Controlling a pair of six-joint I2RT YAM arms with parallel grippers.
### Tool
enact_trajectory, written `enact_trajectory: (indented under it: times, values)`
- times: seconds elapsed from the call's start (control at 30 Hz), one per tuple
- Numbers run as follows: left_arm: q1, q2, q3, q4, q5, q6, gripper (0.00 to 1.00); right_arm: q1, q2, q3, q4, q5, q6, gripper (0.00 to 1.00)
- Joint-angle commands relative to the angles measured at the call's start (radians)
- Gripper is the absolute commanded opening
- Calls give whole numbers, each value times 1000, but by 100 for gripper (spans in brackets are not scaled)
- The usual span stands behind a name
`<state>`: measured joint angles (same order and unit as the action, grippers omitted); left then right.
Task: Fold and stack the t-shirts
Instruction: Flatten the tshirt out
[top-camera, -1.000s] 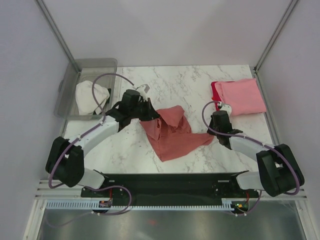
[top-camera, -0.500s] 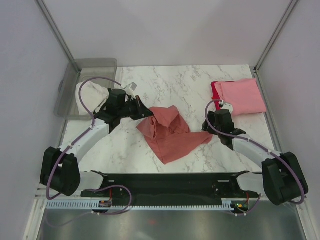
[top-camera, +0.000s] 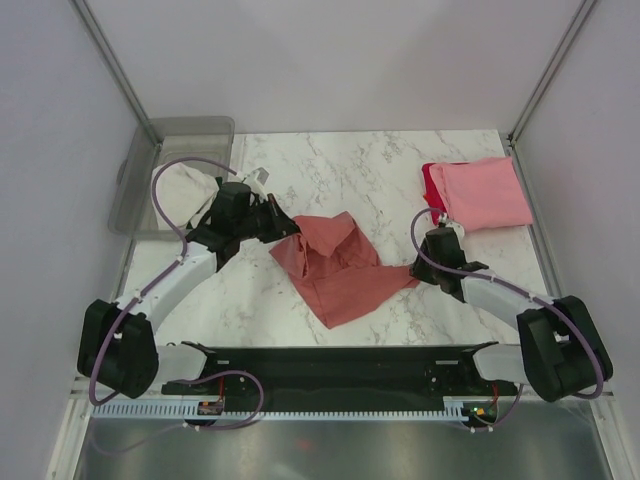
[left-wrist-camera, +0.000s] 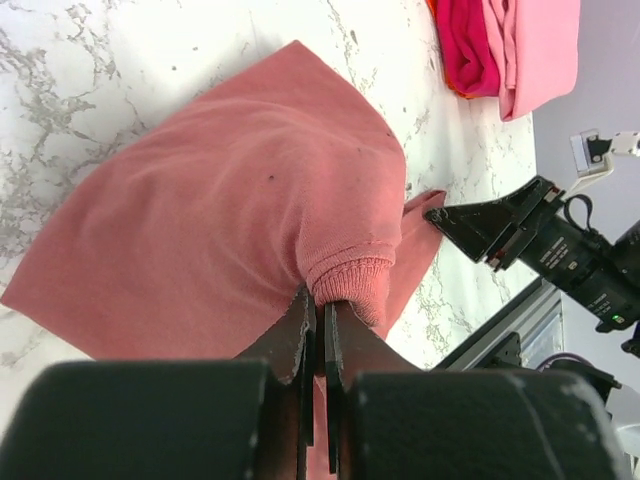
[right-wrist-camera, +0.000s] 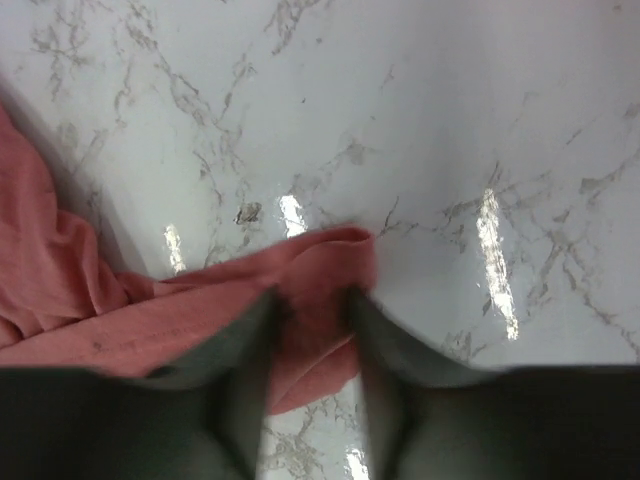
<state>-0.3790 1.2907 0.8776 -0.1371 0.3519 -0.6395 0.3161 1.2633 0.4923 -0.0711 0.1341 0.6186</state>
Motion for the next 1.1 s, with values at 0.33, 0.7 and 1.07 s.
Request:
enact_trajectory:
  times: [0.33, 0.7, 1.07]
  values:
    - [113, -132, 121, -272, -57, 55, 2, -52, -1, 386, -203, -49, -100, 0]
    - [166, -524, 143, -496, -175, 89, 2, -66, -427, 402, -358, 161, -131, 0]
    - [177, -137, -51, -254, -131, -51, 2, -112, 85, 710, -413, 147, -197, 84]
